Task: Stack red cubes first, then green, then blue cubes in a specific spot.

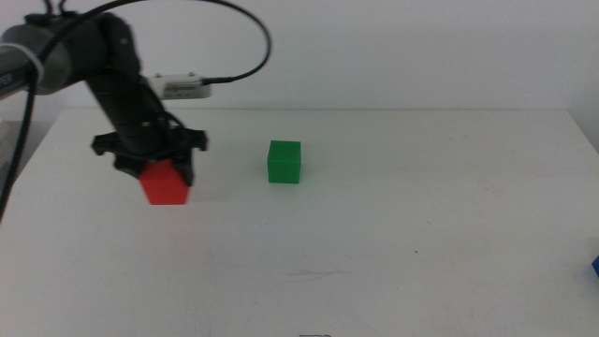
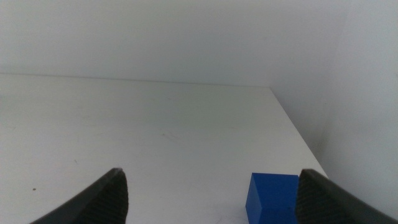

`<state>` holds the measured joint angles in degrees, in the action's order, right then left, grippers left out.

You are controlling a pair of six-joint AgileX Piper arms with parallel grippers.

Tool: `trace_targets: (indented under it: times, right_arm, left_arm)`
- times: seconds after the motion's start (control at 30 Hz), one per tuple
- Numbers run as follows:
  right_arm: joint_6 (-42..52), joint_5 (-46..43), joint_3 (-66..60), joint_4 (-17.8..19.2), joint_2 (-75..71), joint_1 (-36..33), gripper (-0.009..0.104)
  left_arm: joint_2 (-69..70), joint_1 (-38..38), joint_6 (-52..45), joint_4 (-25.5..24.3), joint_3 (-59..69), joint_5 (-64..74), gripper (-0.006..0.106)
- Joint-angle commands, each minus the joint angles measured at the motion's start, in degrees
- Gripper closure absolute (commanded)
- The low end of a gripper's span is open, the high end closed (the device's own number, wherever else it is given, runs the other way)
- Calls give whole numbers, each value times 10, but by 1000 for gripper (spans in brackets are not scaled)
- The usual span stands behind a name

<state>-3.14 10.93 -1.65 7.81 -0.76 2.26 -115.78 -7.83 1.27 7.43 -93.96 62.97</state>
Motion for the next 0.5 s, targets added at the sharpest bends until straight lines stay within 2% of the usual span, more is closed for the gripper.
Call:
trace_targets:
  times: [0.0,0.3,0.47]
  right_arm:
    - [5,-41,11,8,-11,3,4]
    - [5,-41,11,8,-11,3,4]
    - [5,-41,11,8,-11,3,4]
  left_arm:
    - [52,-38,64,-5,-4,2,83]
    - [36,-216,279,-65,-7,3,83]
    - [26,-274,318,-67,-7,-22,83]
